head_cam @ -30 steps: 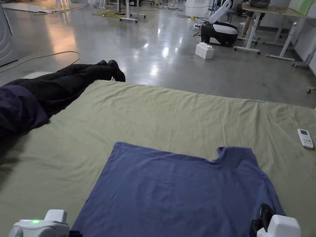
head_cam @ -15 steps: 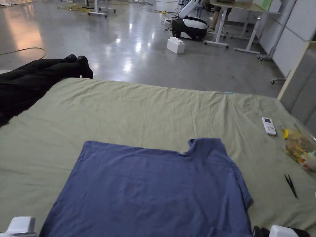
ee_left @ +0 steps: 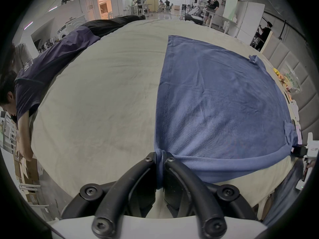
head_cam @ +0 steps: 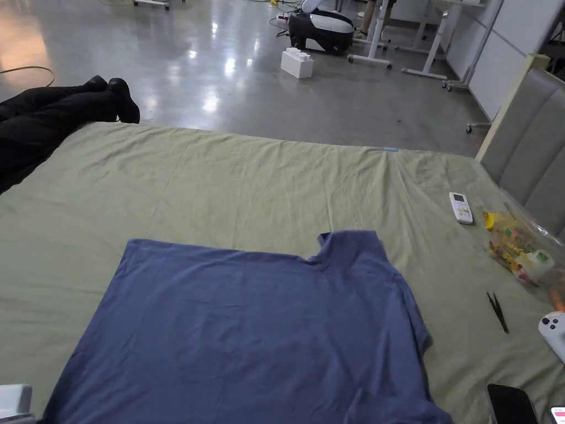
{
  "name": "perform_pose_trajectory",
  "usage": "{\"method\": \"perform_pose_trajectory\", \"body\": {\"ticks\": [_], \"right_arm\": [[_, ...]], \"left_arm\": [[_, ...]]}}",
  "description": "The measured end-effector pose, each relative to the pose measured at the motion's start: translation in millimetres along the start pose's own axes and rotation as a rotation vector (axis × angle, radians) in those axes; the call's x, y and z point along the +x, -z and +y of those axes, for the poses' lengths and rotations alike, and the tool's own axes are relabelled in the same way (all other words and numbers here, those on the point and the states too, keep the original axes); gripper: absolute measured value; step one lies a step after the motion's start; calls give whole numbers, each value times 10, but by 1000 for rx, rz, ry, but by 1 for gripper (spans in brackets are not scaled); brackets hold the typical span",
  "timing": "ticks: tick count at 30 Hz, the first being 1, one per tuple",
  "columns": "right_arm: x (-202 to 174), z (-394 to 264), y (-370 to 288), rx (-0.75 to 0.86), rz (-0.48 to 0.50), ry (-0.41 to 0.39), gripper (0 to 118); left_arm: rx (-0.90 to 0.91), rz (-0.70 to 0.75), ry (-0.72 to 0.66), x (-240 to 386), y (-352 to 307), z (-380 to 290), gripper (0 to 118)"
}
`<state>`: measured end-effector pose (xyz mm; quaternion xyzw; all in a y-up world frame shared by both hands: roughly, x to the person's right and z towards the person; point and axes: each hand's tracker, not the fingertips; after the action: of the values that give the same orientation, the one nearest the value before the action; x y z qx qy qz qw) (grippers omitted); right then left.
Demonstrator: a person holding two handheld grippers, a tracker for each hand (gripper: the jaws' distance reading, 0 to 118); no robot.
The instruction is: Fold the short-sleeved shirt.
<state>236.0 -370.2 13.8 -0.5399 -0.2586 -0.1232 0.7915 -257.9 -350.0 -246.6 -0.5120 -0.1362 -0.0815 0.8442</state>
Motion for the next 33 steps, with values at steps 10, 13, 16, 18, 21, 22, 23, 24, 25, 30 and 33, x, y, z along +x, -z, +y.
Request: {"method": "perform_pose_trajectory", "body": {"ticks": [10, 13, 16, 18, 21, 22, 23, 24, 25, 30, 33], "right_arm": [[-15, 84, -352, 63, -34, -152, 10], [-49, 78, -527, 110, -51, -193, 10], [-5, 120, -661, 187, -11, -106, 10], [30, 204, -744, 243, 30, -71, 10], [62, 418, -836, 329, 67, -23, 10], [54, 504, -846, 326, 57, -21, 10], [39, 603, -848, 349, 54, -26, 10], [39, 710, -823, 366, 62, -36, 10], [23, 822, -796, 364, 57, -30, 10], [-12, 1301, -522, 382, 31, -3, 10], [6, 1534, -288, 370, 36, 31, 10]], "left_arm": [[18, -14, 3, 9, -99, 9, 7], [45, -29, -5, -26, -153, 16, 7], [116, -57, -30, -48, -237, 61, 7], [154, -62, -34, -49, -299, 139, 7], [225, -85, -35, -22, -337, 361, 7], [238, -91, -32, -10, -338, 448, 7], [230, -89, -28, 10, -295, 553, 7], [244, -88, -24, 30, -262, 649, 7], [269, -86, -20, 51, -230, 752, 7], [284, -94, -22, 116, 90, 1248, 7], [284, -75, -5, 186, 245, 1455, 7]]}}
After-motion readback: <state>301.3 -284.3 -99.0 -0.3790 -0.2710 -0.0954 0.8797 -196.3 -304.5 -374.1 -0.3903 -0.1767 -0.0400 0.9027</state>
